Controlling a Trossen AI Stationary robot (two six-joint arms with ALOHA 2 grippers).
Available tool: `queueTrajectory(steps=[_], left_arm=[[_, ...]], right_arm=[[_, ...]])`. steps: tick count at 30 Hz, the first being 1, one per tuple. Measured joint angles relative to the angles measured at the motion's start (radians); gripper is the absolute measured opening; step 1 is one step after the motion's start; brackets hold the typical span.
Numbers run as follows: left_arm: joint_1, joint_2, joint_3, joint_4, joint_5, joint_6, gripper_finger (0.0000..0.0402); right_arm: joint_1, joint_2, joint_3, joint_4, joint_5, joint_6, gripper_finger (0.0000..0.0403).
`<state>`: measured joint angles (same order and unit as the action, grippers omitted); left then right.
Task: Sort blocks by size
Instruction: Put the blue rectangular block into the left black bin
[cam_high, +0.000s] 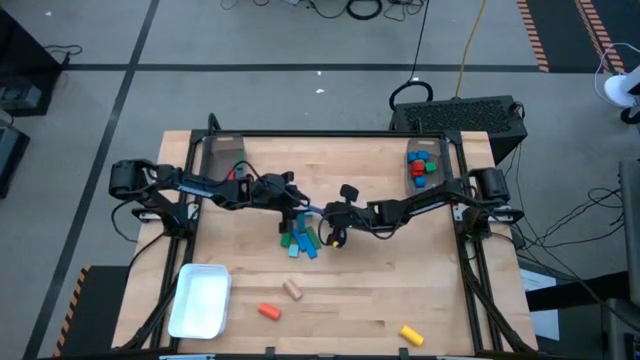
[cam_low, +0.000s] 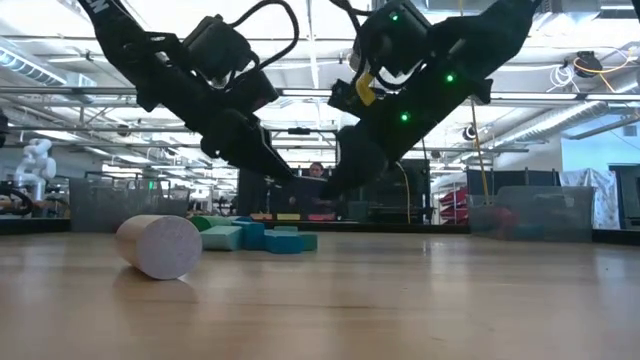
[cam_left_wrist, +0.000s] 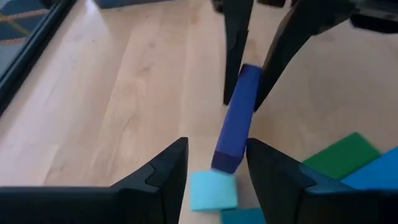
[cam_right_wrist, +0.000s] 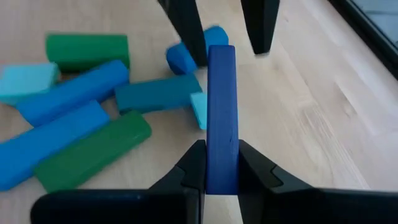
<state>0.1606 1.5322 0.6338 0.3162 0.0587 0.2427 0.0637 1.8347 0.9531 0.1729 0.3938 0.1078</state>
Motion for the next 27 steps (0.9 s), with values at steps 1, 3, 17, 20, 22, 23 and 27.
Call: queueTrajectory(steps=[1, 3, 17, 20, 22, 23, 27], left_arm=[[-0.001, 0.000, 0.000, 0.000, 0.015, 0.000, 0.0166], [-0.005, 0.000, 0.000, -0.001, 0.035, -0.001, 0.0166], [-0.017, 0.000, 0.000, -0.006, 0.066, 0.001, 0.0105], [-0.018, 0.000, 0.000, -0.016, 0.099, 0.028, 0.0060], [-0.015, 0.000, 0.000, -0.015, 0.130, 0.034, 0.0060], [-0.014, 0.000, 0.000, -0.013, 0.133, 0.036, 0.0060], [-0.013, 0.000, 0.007, -0.017, 0.129, 0.016, 0.0060]], right_arm=[[0.004, 0.000, 0.000, 0.010, -0.001, -0.001, 0.0044], [0.010, 0.000, 0.000, 0.024, -0.001, -0.014, 0.0044], [0.018, -0.004, 0.001, 0.066, -0.003, -0.034, 0.0045], [0.018, -0.008, 0.001, 0.061, -0.021, -0.042, 0.0045], [0.020, -0.011, 0.001, 0.059, -0.022, -0.039, 0.0045], [0.019, -0.013, 0.001, 0.058, -0.022, -0.039, 0.0045], [0.019, -0.014, 0.001, 0.048, -0.032, -0.027, 0.0059]])
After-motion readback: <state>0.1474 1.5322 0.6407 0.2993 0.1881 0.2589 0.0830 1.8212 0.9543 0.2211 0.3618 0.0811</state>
